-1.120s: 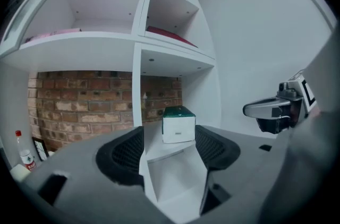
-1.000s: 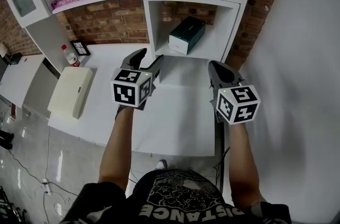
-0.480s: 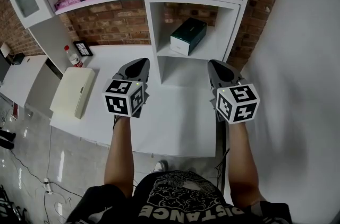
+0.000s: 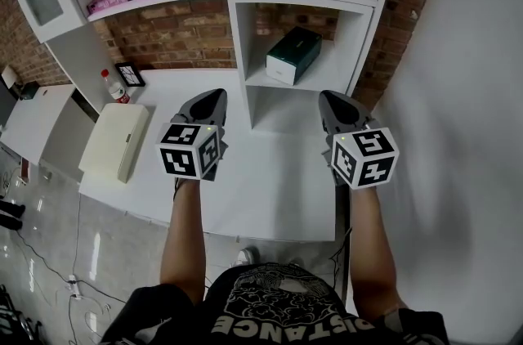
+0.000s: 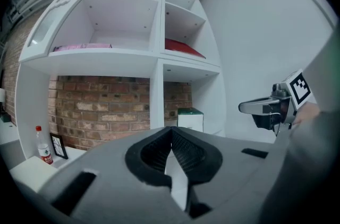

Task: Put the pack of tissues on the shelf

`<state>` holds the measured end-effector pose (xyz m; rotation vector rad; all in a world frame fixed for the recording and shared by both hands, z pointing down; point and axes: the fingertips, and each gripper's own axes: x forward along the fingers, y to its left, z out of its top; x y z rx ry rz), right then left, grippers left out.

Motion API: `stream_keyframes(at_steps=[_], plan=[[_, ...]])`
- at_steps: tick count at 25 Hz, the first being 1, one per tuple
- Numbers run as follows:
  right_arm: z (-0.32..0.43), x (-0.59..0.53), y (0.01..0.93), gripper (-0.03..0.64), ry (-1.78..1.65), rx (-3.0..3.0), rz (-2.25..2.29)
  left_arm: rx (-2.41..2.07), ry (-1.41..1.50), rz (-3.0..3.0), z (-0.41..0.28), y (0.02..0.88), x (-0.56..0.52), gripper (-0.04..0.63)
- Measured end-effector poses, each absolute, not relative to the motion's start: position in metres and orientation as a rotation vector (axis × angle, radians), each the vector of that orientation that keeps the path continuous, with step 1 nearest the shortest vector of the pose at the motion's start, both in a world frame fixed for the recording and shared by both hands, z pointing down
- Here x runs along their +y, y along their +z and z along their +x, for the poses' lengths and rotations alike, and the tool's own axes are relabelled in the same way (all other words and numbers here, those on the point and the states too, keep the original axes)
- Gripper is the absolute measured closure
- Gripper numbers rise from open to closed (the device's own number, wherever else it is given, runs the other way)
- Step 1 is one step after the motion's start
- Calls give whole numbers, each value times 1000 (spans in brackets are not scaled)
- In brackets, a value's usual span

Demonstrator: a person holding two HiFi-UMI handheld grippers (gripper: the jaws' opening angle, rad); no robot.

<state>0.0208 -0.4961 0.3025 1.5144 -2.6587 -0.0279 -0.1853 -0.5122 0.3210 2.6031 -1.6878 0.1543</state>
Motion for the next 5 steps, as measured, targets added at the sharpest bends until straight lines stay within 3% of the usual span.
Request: stream_keyframes(at_steps=[5], plan=[[16,-494,304,614,-31,-2652,1502,-1665,161,2609,-183,323,-512,588]])
